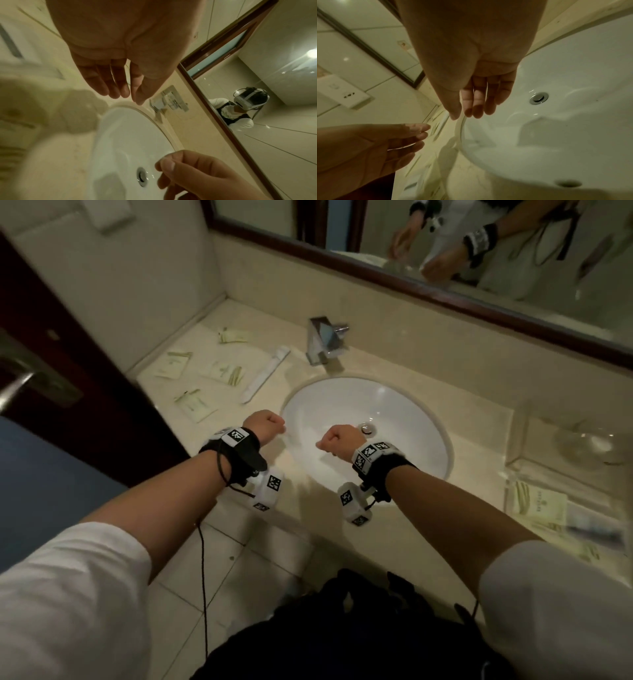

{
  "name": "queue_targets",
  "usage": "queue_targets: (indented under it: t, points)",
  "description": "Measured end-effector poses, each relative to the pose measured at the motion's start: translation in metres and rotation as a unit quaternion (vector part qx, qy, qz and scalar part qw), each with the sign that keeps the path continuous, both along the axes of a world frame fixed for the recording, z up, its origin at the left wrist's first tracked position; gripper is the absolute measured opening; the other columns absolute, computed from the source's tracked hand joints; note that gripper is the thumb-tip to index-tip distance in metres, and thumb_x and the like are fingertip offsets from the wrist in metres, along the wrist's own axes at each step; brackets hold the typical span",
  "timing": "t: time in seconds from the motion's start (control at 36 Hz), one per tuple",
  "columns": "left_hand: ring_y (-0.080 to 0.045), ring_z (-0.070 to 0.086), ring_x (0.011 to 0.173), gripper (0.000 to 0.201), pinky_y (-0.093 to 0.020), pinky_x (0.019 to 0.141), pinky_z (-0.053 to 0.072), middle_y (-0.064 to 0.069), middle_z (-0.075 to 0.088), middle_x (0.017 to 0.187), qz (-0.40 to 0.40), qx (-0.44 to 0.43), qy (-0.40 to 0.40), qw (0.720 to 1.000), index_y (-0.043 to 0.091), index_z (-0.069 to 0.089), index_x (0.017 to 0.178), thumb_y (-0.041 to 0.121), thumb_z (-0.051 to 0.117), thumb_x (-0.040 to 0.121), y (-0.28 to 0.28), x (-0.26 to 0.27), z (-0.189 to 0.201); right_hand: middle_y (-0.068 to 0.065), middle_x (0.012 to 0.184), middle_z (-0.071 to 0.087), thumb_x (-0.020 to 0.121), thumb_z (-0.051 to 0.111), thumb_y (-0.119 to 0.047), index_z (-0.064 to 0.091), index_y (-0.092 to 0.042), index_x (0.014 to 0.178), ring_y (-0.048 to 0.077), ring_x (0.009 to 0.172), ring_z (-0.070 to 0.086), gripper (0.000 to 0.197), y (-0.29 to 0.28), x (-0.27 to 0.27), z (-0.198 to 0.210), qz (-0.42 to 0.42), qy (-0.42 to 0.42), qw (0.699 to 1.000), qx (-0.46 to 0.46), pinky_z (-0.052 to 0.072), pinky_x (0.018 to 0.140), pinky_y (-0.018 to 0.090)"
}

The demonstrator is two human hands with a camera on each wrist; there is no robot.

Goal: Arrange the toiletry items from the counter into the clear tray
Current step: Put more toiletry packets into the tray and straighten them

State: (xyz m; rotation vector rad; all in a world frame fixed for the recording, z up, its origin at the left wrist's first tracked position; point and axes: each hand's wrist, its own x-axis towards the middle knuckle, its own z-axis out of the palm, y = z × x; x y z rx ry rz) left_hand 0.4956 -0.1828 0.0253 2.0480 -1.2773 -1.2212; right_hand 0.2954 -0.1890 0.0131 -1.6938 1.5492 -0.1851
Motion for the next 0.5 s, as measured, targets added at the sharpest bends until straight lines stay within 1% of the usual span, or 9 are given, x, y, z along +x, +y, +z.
queue_targets:
  t: [0.06, 0.14, 0.19, 0.25, 0.28, 0.33, 0.39, 0.44, 0.5]
  points:
    - [-0.030, 0.057, 0.113, 0.020, -0.038, 0.100, 0.047, -0.011, 0.063, 0.119, 0.000, 0.004, -0.026, 1.000, 0.011, 0.066, 0.105, 0.015, 0.061, 0.086, 0.004, 0.023, -0.005, -0.007, 0.054, 0.041, 0.085, 0.064, -0.033, 0.038, -0.024, 0.052, 0.009, 0.052, 0.040, 0.043, 0.000, 0.021, -0.002, 0.043, 0.038, 0.998, 0.002, 0.034, 0.053, 0.023]
    - [-0.028, 0.055, 0.114, 0.020, -0.032, 0.097, 0.046, -0.007, 0.062, 0.121, 0.018, -0.007, -0.062, 0.998, 0.014, 0.066, 0.107, 0.015, 0.055, 0.090, 0.008, 0.051, -0.014, -0.004, 0.048, 0.029, 0.088, 0.060, -0.034, 0.025, -0.021, 0.049, 0.014, 0.043, 0.029, 0.054, 0.002, 0.047, -0.006, 0.115, 0.090, 0.989, 0.012, 0.025, 0.048, 0.025]
    - [-0.030, 0.057, 0.110, 0.020, -0.038, 0.092, 0.051, -0.008, 0.062, 0.119, 0.028, -0.007, -0.060, 0.998, 0.016, 0.066, 0.104, 0.014, 0.051, 0.090, 0.010, 0.067, -0.021, -0.002, 0.049, 0.032, 0.089, 0.058, -0.038, 0.028, -0.018, 0.049, 0.015, 0.046, 0.033, 0.054, 0.005, 0.061, -0.009, 0.142, 0.126, 0.982, 0.018, 0.027, 0.048, 0.026]
    - [-0.033, 0.060, 0.103, 0.017, -0.046, 0.080, 0.057, -0.010, 0.061, 0.116, 0.046, -0.002, -0.036, 0.998, 0.019, 0.064, 0.098, 0.013, 0.051, 0.089, 0.012, 0.078, -0.027, 0.002, 0.056, 0.044, 0.089, 0.058, -0.044, 0.041, -0.014, 0.053, 0.019, 0.055, 0.045, 0.049, 0.007, 0.073, -0.011, 0.148, 0.154, 0.977, 0.026, 0.035, 0.054, 0.026]
    - [-0.033, 0.061, 0.100, 0.015, -0.048, 0.073, 0.059, -0.010, 0.061, 0.114, 0.057, -0.002, -0.024, 0.998, 0.019, 0.063, 0.094, 0.011, 0.051, 0.089, 0.013, 0.082, -0.030, 0.005, 0.064, 0.053, 0.088, 0.058, -0.047, 0.051, -0.010, 0.060, 0.021, 0.064, 0.052, 0.047, 0.008, 0.077, -0.012, 0.148, 0.162, 0.975, 0.034, 0.041, 0.059, 0.028]
    - [-0.033, 0.062, 0.096, 0.015, -0.048, 0.064, 0.059, -0.011, 0.059, 0.112, 0.068, -0.011, -0.017, 0.997, 0.017, 0.062, 0.091, 0.007, 0.052, 0.088, 0.013, 0.089, -0.034, 0.009, 0.088, 0.066, 0.086, 0.060, -0.051, 0.066, -0.003, 0.086, 0.024, 0.084, 0.062, 0.048, 0.009, 0.085, -0.015, 0.152, 0.167, 0.973, 0.046, 0.051, 0.076, 0.033]
    - [-0.033, 0.063, 0.093, 0.013, -0.049, 0.060, 0.059, -0.013, 0.058, 0.113, 0.058, -0.027, -0.017, 0.998, 0.016, 0.062, 0.090, 0.006, 0.054, 0.087, 0.012, 0.094, -0.038, 0.009, 0.100, 0.067, 0.084, 0.060, -0.053, 0.068, -0.003, 0.101, 0.025, 0.094, 0.063, 0.053, 0.013, 0.091, -0.017, 0.153, 0.174, 0.972, 0.044, 0.053, 0.085, 0.037]
    - [-0.035, 0.065, 0.088, 0.010, -0.050, 0.058, 0.059, -0.015, 0.057, 0.113, 0.043, -0.042, -0.017, 0.998, 0.013, 0.062, 0.092, 0.007, 0.055, 0.087, 0.011, 0.098, -0.042, 0.009, 0.095, 0.067, 0.083, 0.060, -0.055, 0.067, -0.003, 0.098, 0.025, 0.089, 0.063, 0.055, 0.016, 0.098, -0.018, 0.166, 0.190, 0.967, 0.044, 0.054, 0.081, 0.037]
    - [-0.035, 0.066, 0.084, 0.009, -0.050, 0.056, 0.059, -0.015, 0.056, 0.113, 0.025, -0.049, -0.018, 0.998, 0.012, 0.062, 0.094, 0.010, 0.058, 0.086, 0.008, 0.102, -0.046, 0.007, 0.080, 0.064, 0.082, 0.059, -0.058, 0.066, -0.005, 0.085, 0.024, 0.074, 0.061, 0.054, 0.018, 0.103, -0.019, 0.183, 0.205, 0.960, 0.048, 0.050, 0.064, 0.032]
